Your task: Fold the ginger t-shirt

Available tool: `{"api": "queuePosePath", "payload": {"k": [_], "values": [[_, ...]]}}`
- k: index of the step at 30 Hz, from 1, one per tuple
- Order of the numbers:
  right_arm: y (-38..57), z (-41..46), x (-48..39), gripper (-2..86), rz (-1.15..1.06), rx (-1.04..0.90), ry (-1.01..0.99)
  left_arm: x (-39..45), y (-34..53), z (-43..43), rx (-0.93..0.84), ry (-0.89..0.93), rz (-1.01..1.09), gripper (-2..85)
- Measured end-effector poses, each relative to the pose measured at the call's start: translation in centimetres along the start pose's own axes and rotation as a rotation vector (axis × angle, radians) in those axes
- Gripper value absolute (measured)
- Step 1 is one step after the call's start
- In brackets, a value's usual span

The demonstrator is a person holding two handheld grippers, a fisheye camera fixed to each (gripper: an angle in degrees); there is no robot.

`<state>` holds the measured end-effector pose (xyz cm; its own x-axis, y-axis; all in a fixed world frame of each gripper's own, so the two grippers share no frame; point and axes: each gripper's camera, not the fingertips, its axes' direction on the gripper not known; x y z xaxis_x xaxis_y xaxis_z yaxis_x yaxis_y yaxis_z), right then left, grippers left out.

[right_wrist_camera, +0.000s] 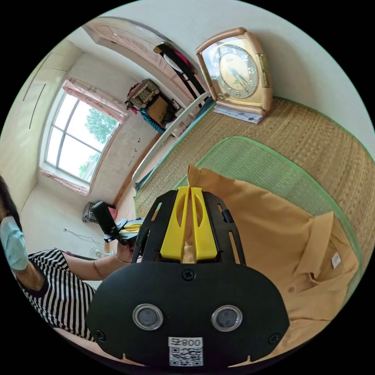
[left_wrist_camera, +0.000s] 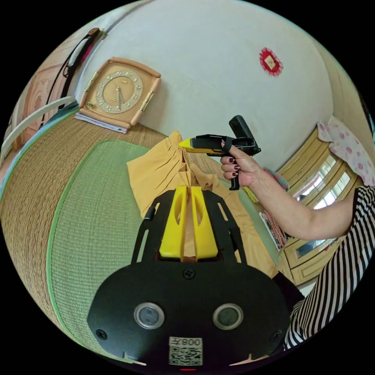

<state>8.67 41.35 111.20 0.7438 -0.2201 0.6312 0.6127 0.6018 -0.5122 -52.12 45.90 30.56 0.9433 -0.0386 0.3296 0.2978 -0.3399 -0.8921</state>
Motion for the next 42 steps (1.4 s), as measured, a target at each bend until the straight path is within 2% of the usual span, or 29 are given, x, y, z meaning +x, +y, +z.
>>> {"api": "queuePosePath", "payload": {"k": [5,10,23,36,42], "values": [[5.9,-6.0,4.3,0.5,0.105,0.022,0.06,4.5,-0.3,5.7,-0.165,0.028,0.098,2.1],[9.8,-8.5,8.4,0.4,0.213,0.016,0.051,7.1,-0.2,9.4,-0.257,0.031,0.1,2.0],[13.3,-13.1,12.9,0.4,0.328,-0.006,0.018,13.3,-1.2,16.8,-0.421,-0.063,0.153,2.3],[15.5,-18.4,10.2,0.1,0.322,0.035,0.06,16.3,-2.1,20.0,-0.46,-0.016,0.14,4.1],[18.8,-23.1,6.1,0.1,0.284,0.081,0.265,18.0,-3.1,19.4,-0.445,0.088,0.183,5.9]]}}
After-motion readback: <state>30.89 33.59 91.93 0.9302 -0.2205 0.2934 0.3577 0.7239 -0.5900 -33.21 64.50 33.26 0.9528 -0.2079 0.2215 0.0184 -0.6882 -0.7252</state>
